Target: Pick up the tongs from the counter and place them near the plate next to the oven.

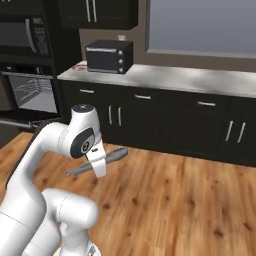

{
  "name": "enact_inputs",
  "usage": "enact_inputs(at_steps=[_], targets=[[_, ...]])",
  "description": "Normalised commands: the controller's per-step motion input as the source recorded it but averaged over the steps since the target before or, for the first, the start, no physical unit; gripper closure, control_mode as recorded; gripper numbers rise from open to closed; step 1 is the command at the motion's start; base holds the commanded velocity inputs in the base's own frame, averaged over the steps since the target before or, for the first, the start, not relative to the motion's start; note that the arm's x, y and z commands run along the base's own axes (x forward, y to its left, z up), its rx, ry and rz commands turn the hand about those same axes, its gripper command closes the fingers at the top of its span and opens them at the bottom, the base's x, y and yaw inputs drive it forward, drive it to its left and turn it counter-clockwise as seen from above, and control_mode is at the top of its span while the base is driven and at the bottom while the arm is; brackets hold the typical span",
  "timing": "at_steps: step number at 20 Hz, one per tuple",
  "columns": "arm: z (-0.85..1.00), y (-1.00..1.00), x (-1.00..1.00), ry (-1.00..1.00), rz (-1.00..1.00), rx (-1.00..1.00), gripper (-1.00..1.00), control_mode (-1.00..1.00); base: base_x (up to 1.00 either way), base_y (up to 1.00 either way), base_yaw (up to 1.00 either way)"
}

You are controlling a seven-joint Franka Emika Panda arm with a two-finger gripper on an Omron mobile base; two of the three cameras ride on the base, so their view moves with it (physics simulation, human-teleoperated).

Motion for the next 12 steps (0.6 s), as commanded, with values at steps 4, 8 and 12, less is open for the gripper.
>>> enact_inputs(at_steps=[4,8,12], targets=[[0.00,0.00,0.00,0.00,0.00,0.00,1.00,1.00,1.00,0.37,0.05],[0.00,0.00,0.00,0.00,0.00,0.00,1.00,1.00,1.00,0.34,0.05],[0.00,0.00,0.00,0.00,0.00,0.00,1.00,1.00,1.00,0.34,0.04]])
